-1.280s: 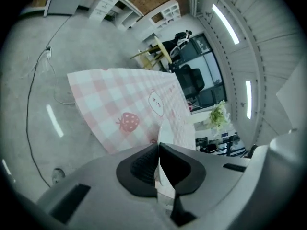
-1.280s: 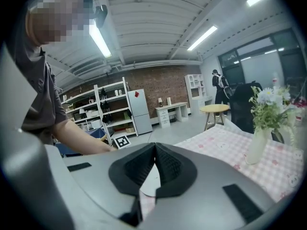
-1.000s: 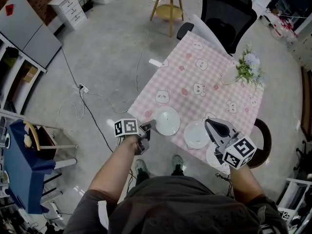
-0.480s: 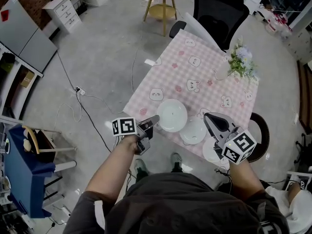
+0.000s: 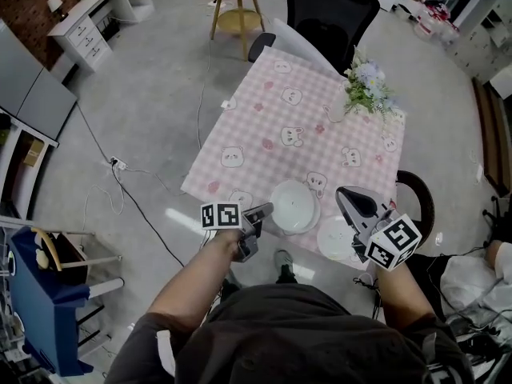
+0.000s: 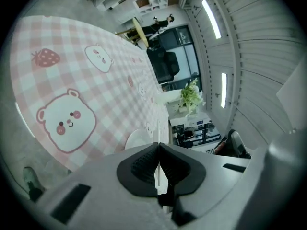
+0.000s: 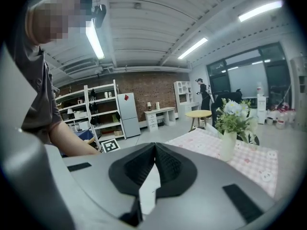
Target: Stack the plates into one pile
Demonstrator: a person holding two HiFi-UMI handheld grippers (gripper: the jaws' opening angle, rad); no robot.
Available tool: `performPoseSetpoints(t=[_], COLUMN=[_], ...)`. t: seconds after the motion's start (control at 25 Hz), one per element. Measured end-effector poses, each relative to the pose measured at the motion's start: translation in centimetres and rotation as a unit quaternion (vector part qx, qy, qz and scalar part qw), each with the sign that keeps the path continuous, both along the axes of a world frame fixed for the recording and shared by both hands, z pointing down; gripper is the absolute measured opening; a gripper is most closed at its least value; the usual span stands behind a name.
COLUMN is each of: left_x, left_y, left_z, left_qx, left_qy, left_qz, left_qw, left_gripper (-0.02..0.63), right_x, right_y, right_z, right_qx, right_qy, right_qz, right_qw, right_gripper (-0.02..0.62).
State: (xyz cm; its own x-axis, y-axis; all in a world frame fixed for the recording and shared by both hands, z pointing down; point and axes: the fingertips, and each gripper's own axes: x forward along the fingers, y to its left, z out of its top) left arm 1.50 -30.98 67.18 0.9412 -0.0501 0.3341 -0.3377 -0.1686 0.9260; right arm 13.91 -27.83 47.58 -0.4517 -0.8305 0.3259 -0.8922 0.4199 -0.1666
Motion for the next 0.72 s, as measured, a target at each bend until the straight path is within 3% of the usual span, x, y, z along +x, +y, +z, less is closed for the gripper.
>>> performPoseSetpoints(t=[0.2, 0.32, 0.4, 0.48, 0.56, 0.64, 0.72], left_x=[1.6, 1.4, 1.1, 1.2, 1.5, 1.5, 1.5], left_y=[1.7, 1.7, 1.7, 2.0, 2.2, 2.2, 2.4], left_z=[2.9, 4.5, 5.3, 5.7, 5.8, 5.4, 4.5], left_qx=[-0.002, 0.027, 0.064, 0.107, 0.144, 0.169, 0.181], left_qy=[-0.041, -0.091, -0.141, -0.190, -0.222, -0.237, -0.230], left_qz=[0.018, 0.014, 0.030, 0.068, 0.100, 0.106, 0.101], left_qw=[0.9990, 0.9954, 0.9875, 0.9736, 0.9592, 0.9509, 0.9510], left_gripper=[0.014, 0.015, 0.017, 0.020, 0.138, 0.193, 0.198], right_x=[1.8, 2.2, 2.5, 3.2, 3.8, 4.0, 4.0], right_y=[1.4, 2.0, 2.2, 2.2, 2.0, 1.8, 1.8], right_z=[0.6, 0.7, 0.6, 0.4, 0.3, 0.0, -0.2], right_qx=[-0.004, -0.003, -0.002, -0.002, 0.000, 0.003, 0.005], right_qy=[0.002, 0.002, 0.002, 0.002, 0.001, 0.001, 0.000], right_qz=[0.009, 0.011, 0.012, 0.014, 0.012, 0.005, 0.001], right_qw=[1.000, 1.000, 1.000, 1.000, 1.000, 1.000, 1.000], right_gripper=[-0.006, -0.006, -0.006, -0.006, -0.006, -0.006, -0.006])
